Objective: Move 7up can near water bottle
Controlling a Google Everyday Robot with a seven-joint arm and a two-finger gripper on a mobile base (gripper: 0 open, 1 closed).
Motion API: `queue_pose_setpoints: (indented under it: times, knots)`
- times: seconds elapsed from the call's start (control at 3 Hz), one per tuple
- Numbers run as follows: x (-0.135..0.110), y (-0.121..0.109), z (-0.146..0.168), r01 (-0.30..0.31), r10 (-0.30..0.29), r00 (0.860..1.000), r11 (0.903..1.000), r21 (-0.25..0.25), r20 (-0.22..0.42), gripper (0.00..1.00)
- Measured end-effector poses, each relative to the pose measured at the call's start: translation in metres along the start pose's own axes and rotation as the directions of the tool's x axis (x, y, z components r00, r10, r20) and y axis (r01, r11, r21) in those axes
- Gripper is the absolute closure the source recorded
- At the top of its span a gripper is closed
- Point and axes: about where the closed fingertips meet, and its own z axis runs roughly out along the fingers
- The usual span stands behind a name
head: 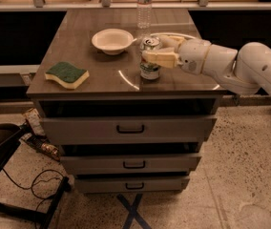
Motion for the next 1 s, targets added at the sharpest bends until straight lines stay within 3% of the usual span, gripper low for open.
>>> queue_pose_setpoints:
  times: [0.33,0.67,1.0]
  knots:
    - [0.0,0.0,0.0,0.0,0.0,1.0,1.0,0.0,0.0,1.0]
    - [-0.027,-0.009,-0.007,0.004,-0.004,1.0,0.9995,0.031,-0.014,1.0]
    - [-0.086,-0.037,-0.016,0.045,-0.041,0.998,0.9937,0.102,-0.041,1.0]
